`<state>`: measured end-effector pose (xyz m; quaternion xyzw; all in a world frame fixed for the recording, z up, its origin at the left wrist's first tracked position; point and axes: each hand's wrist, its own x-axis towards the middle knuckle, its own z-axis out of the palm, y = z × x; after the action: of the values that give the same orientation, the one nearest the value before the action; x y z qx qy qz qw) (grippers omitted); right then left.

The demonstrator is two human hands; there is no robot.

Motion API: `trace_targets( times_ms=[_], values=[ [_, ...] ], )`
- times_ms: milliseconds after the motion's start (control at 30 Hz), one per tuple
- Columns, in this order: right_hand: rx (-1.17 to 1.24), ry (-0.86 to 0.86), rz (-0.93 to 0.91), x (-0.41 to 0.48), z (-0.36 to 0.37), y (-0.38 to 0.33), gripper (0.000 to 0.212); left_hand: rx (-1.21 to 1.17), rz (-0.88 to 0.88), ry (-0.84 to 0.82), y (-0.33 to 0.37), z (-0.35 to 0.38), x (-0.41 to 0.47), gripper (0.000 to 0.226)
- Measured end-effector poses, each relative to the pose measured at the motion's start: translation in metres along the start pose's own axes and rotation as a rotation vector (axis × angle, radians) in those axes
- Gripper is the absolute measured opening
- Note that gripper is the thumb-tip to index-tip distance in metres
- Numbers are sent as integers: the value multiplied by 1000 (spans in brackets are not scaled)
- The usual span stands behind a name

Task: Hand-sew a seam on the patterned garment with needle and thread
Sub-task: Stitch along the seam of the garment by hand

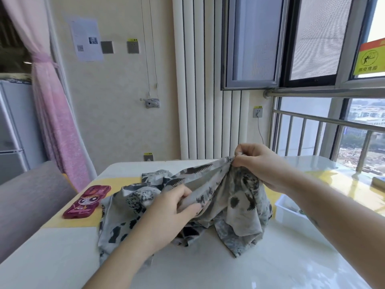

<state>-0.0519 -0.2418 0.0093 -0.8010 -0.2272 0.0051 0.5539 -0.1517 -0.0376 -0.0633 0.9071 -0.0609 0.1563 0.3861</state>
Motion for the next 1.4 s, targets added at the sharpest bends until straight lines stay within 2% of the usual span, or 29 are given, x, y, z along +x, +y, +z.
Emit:
trace_targets(
  times_ms=[67,133,233,333,400,500,567,633,667,733,767,833,900,967,1067,1167,1267,1333,1400],
  values=[
    [7,36,0,0,-4,3,35,75,-66,-48,-15,0,-4,28],
    [30,120,-16,2,-10,5,28,170,-130,-14,-28,2,-4,37],
    [56,272,-55,6,-11,8,20,273,-250,55,-45,2,3,33],
    [-52,373,-85,11,-8,15,20,421,-334,178,-54,-10,14,27],
    [-119,430,-123,13,-8,16,19,383,-242,431,-43,-24,21,19],
    [-153,568,-228,16,-12,13,25,221,97,841,-13,-48,21,38],
    [-199,563,-245,17,-12,14,29,277,232,929,-10,-57,18,42],
    [-328,362,-140,15,-10,24,34,401,175,855,-33,-55,15,44],
    [-430,200,-49,12,-7,32,37,473,99,757,-48,-51,11,44],
    [-588,-89,102,4,1,54,40,604,-124,450,-74,-43,-2,35],
    [-617,-162,138,1,5,65,40,684,-247,256,-83,-37,-11,31],
    [-642,-200,132,-6,16,84,35,793,-400,-75,-95,-25,-25,26],
    [-679,-209,91,-12,24,96,30,775,-460,-219,-97,-14,-34,25],
    [-678,-194,49,-17,27,101,31,723,-454,-259,-89,-7,-35,29],
    [-604,-140,6,-22,24,102,35,680,-316,-323,-63,4,-26,43],
    [-568,-141,-18,-29,18,101,27,466,-193,-318,-35,26,-12,52],
    [-566,-156,-48,-40,14,99,20,175,-198,-251,-16,52,3,37],
    [-599,-169,-63,-46,12,98,19,92,-207,-240,-11,66,12,23],
    [-612,-159,-68,-50,10,99,20,55,-230,-261,-8,74,20,23]
  ],
)
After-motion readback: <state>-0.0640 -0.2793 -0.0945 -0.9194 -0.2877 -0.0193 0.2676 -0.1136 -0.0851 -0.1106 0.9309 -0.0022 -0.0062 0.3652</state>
